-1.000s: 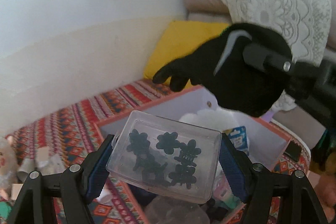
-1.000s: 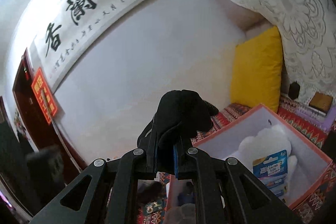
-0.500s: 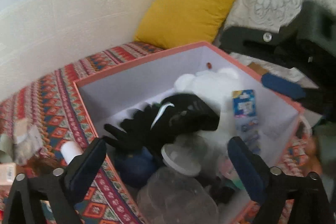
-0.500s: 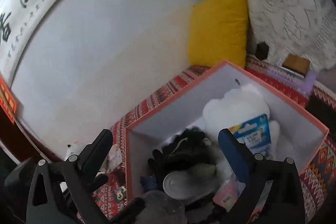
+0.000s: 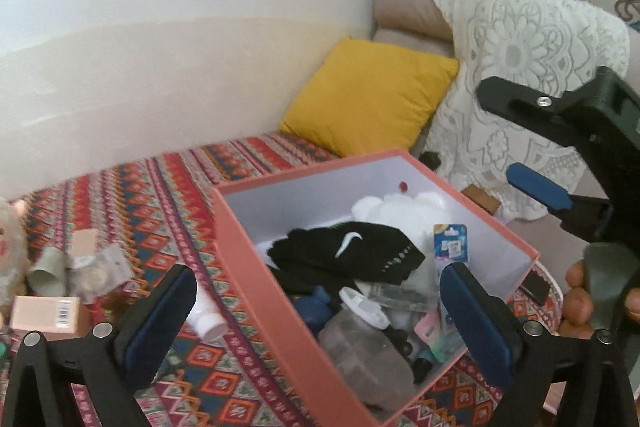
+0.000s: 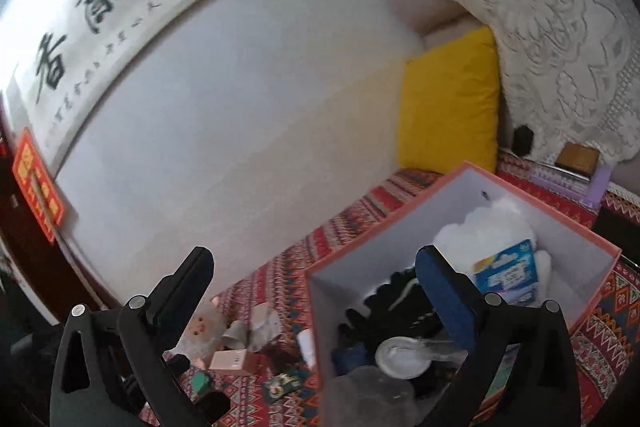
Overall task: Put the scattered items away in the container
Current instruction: 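Release the clear box and black glove into the pink box, then grasp the green tape measure with the left tool while the right tool grasps the beige box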
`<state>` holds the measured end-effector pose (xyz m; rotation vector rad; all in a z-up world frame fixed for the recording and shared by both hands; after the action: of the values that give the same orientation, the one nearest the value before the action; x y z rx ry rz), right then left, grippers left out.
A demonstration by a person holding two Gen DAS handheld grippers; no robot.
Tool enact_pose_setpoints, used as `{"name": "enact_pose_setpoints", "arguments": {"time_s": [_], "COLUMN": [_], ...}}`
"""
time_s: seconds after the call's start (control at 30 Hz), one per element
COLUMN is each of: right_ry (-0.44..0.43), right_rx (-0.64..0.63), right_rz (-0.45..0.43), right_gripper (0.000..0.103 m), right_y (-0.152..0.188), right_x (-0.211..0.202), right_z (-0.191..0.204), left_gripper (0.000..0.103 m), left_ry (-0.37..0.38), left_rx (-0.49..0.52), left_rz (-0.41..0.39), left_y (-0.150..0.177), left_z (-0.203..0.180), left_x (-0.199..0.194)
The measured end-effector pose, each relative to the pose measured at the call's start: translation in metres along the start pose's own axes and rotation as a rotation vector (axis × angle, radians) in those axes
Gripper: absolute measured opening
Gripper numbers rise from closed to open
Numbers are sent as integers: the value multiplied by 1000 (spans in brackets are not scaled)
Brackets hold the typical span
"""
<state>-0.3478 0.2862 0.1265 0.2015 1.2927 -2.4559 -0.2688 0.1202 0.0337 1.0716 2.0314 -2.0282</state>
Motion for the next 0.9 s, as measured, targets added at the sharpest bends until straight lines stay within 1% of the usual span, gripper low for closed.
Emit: {"name": "enact_pose_setpoints", "arguments": {"time_s": [0.17, 0.23, 0.33, 0.47, 0.63, 0.8, 0.9], "right_ry": [-52, -78, -113, -152, -191, -211, -219], "right_rx": [-78, -113, -161, -230, -315, -392, -438], "right_rz": [8, 17, 41, 96, 181, 239, 278], "right_gripper": [103, 103, 103, 103, 103, 103, 103], "right_y": [17, 26, 43, 76, 124, 166, 194], "right_x": [0, 1, 7, 22, 47, 69, 82], "right_z": [49, 72, 101, 140, 186, 219, 235], "left_gripper": [101, 101, 102, 102, 102, 102, 102], "left_ry": [-14, -33, -73, -143, -254, -333, -372], "left_rx": [-35, -43, -69, -134, -204, -265, -274], "left_rz": [-52, -70, -94, -111, -89, -56, -37], "left_y": [0, 3, 11, 29, 63, 99, 120], "left_z": [25, 38, 65, 116, 183, 240, 267], "left_x": [-42, -59, -87, -120, -139, -148, -151]}}
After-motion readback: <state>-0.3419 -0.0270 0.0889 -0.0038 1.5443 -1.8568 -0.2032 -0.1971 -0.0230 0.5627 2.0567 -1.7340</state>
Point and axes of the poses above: each gripper's, at about its wrist camera, not at the fingertips, and x roughly the way its jaws point, z to its left, y to its underside, the point moved 4 cm from there along x, roughly the way its jaws point, and after that the axes turned 2 degrees about x, right-handed, at the moved point
